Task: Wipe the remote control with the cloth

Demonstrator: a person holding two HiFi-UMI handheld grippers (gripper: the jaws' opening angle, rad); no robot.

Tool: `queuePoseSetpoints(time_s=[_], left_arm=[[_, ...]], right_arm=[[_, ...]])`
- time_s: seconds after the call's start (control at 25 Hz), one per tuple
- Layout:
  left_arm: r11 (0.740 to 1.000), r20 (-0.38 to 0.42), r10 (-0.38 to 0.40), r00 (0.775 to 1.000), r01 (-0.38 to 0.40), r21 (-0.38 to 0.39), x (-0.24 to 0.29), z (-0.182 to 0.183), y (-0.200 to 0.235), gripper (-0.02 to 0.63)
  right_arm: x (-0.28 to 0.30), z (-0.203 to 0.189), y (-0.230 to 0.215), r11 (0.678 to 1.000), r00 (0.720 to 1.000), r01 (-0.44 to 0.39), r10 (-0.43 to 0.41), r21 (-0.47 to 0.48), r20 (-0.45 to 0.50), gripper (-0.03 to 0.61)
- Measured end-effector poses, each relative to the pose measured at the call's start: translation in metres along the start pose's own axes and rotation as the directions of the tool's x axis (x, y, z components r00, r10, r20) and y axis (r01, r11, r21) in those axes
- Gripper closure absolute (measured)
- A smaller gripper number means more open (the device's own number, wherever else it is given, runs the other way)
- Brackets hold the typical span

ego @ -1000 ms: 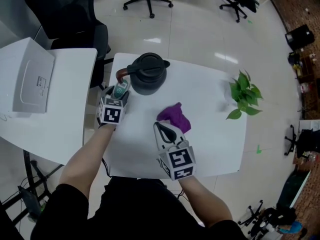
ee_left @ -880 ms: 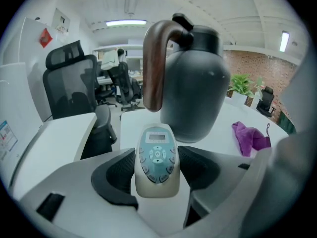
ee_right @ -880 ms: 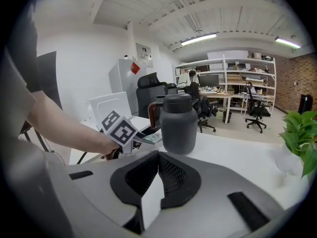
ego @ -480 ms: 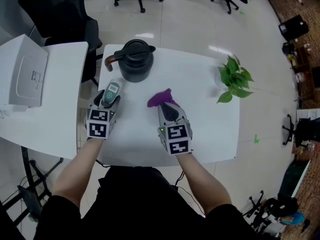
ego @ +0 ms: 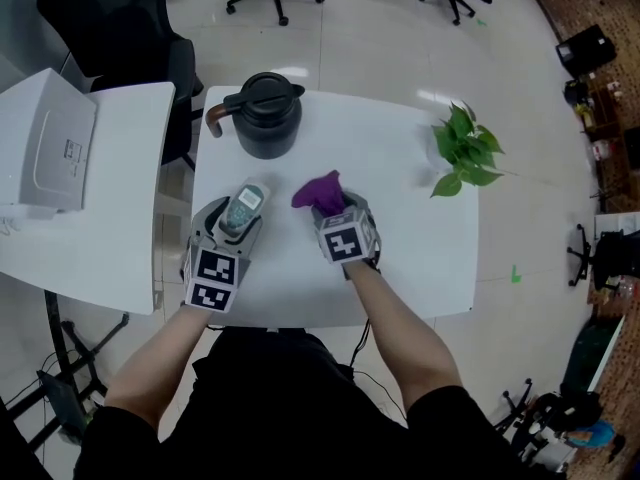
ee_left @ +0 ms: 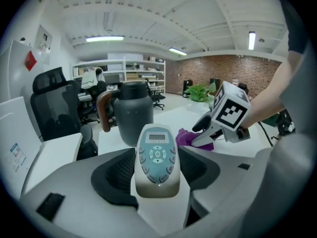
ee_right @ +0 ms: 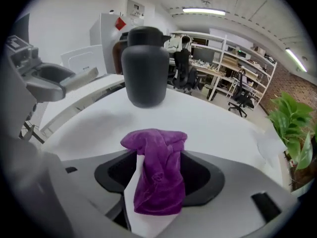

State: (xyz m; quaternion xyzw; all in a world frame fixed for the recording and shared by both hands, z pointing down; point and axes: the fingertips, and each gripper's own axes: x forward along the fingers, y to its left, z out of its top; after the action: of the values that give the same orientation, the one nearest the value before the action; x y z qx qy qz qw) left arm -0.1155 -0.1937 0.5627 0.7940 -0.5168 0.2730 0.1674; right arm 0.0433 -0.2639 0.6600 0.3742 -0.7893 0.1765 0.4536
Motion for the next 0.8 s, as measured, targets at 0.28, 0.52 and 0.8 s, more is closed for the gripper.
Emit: queuePoseSetpoints(time_s=[0.28, 0.52, 0.8], left_arm=[[0.997, 0.008, -0.015, 1.000, 0.014, 0.073, -0.007, 0.004, -0.020, 0.348], [0.994, 0.011, -0.009, 1.000, 0.008, 0.111, -0.011, 0.010, -0.028, 0.348], [0.988, 0.042, 0.002, 0.999, -0.009, 0.155, -0.021, 0.029, -0.046, 0.348]], right_arm=[[0.021, -0.004, -0.010, 0.999, 1.000, -0.011, 0.012, 0.033, -0.027, 0.326], [0.010, 0.000, -0.018, 0.998, 1.000, 0.007, -0.009, 0.056, 0.021, 0.448], [-0.055, 0.018, -0.004, 0.996, 0.981, -0.055, 0.042, 0.064, 0.187, 0.456]])
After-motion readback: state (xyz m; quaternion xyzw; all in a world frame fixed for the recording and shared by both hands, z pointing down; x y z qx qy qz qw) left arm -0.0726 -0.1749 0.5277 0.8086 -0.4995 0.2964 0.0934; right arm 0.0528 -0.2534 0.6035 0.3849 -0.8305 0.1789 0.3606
